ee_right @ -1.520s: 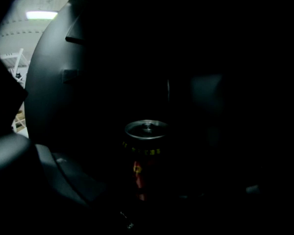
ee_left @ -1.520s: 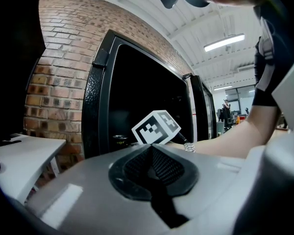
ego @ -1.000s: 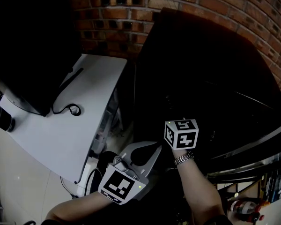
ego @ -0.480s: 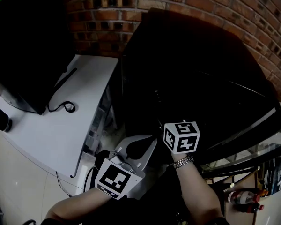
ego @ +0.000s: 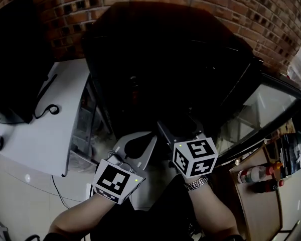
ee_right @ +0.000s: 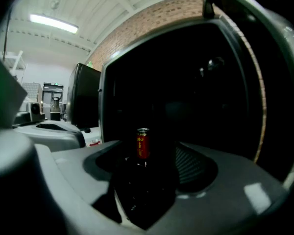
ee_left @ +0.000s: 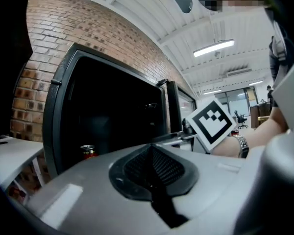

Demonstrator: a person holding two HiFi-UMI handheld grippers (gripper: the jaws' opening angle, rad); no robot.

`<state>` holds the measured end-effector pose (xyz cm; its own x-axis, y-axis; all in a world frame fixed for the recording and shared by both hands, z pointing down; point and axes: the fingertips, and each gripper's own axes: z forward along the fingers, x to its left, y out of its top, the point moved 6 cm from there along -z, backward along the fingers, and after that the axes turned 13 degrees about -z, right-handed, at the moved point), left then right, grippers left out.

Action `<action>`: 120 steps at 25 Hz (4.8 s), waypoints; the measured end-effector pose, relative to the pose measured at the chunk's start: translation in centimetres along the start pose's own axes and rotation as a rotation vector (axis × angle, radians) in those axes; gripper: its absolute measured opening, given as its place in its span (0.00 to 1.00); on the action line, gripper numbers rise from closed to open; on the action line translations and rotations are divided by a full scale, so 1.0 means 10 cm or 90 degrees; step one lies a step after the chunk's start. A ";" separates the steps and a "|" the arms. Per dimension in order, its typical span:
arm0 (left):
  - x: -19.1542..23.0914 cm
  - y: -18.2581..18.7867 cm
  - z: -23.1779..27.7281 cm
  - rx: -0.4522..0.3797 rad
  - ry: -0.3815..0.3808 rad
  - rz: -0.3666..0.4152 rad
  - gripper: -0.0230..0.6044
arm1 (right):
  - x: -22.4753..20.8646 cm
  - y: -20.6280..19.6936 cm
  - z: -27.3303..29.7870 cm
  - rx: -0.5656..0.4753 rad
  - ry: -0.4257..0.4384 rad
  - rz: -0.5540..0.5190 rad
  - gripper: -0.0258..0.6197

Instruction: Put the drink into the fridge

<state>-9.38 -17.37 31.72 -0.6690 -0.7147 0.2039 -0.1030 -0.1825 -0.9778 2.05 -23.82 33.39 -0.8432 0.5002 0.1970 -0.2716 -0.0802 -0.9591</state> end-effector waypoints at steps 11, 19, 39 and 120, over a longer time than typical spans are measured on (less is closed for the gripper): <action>-0.92 -0.03 -0.06 -0.012 -0.086 0.017 0.04 | 0.03 -0.02 -1.29 -0.013 -0.087 -0.010 0.51; -1.59 -0.24 -0.11 0.006 -0.149 0.020 0.04 | 0.04 -0.29 -2.14 0.010 -0.160 0.003 0.49; -2.86 -0.44 0.25 0.021 -0.306 0.056 0.04 | -0.38 -0.63 -3.63 0.040 -0.343 0.018 0.48; -0.82 -0.22 -0.19 0.003 -0.058 0.041 0.04 | 0.09 -0.19 -1.56 0.017 -0.141 -0.009 0.47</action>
<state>-5.06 -9.86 32.07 -0.6049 -0.7831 0.1444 -0.0589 -0.1368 -0.9888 9.05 -9.82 32.22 -0.9200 0.2995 0.2527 -0.2936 -0.0996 -0.9507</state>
